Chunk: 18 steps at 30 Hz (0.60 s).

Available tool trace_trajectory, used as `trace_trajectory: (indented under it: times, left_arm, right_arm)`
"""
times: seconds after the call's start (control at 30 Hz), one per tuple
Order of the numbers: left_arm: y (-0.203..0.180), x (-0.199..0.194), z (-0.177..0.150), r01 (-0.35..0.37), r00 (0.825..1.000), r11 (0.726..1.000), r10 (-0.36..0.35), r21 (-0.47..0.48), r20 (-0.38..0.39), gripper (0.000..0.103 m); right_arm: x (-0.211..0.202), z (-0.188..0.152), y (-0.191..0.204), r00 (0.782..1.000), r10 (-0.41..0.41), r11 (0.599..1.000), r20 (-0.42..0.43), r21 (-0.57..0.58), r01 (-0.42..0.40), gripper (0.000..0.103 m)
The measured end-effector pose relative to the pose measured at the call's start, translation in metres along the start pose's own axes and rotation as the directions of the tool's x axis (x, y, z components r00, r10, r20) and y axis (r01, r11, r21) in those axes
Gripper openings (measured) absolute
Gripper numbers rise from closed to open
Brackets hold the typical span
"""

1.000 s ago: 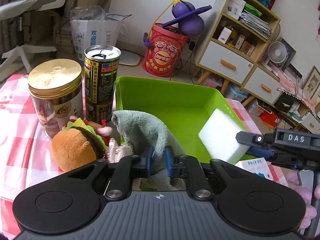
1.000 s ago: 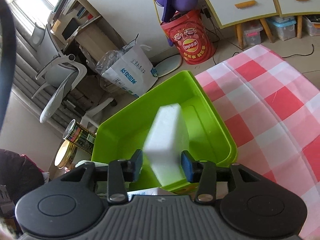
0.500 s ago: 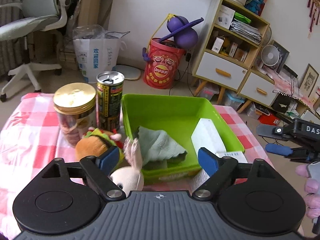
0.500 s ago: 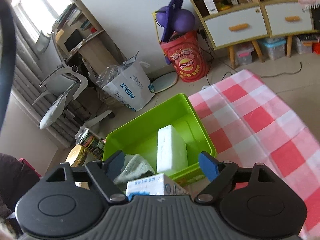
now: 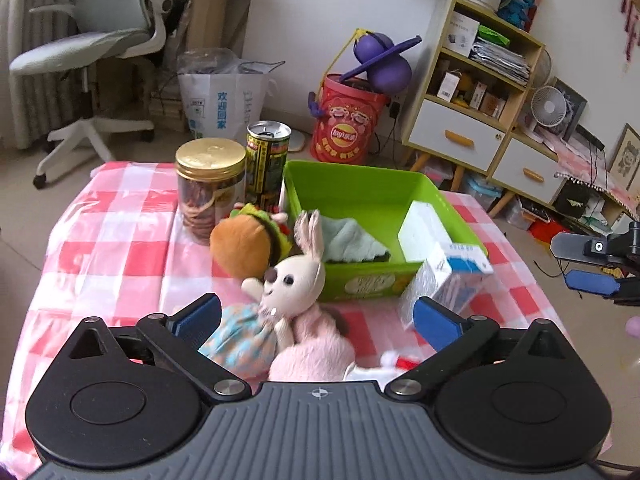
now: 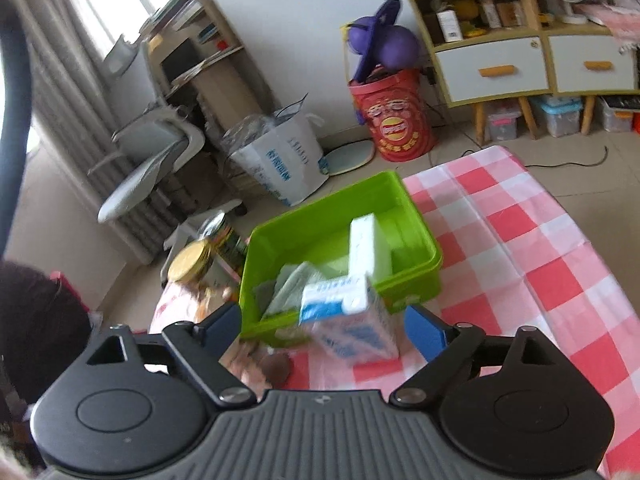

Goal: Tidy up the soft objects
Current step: 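Move left tool toward white cloth while right tool approaches red-hatted Santa plush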

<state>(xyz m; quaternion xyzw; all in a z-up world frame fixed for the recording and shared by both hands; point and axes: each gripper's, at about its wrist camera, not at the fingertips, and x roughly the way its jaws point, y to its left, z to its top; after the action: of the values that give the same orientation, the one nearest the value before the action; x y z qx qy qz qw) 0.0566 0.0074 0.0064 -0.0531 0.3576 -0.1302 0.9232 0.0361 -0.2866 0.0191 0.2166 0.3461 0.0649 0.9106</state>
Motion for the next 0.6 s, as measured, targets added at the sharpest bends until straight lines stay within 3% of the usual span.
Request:
trace_trajectory:
  times: [0.13, 0.3, 0.6]
  left_arm:
    - [0.007, -0.002, -0.014, 0.006, 1.000, 0.997, -0.004, 0.078, -0.029, 0.098]
    - [0.019, -0.012, -0.030, 0.062, 0.998, 0.994, -0.059, 0.092, -0.033, 0.098]
    - [0.018, -0.002, -0.053, 0.148, 0.987, 0.977, -0.135, 0.156, -0.090, 0.095]
  right_arm:
    - [0.001, -0.025, 0.017, 0.998, -0.005, 0.994, -0.061, -0.108, -0.001, 0.077]
    - [0.006, -0.051, 0.030, 0.988, 0.033, 0.980, -0.151, -0.188, -0.062, 0.077]
    - [0.033, -0.086, 0.037, 0.952, 0.036, 0.979, -0.305, -0.180, -0.095, 0.077]
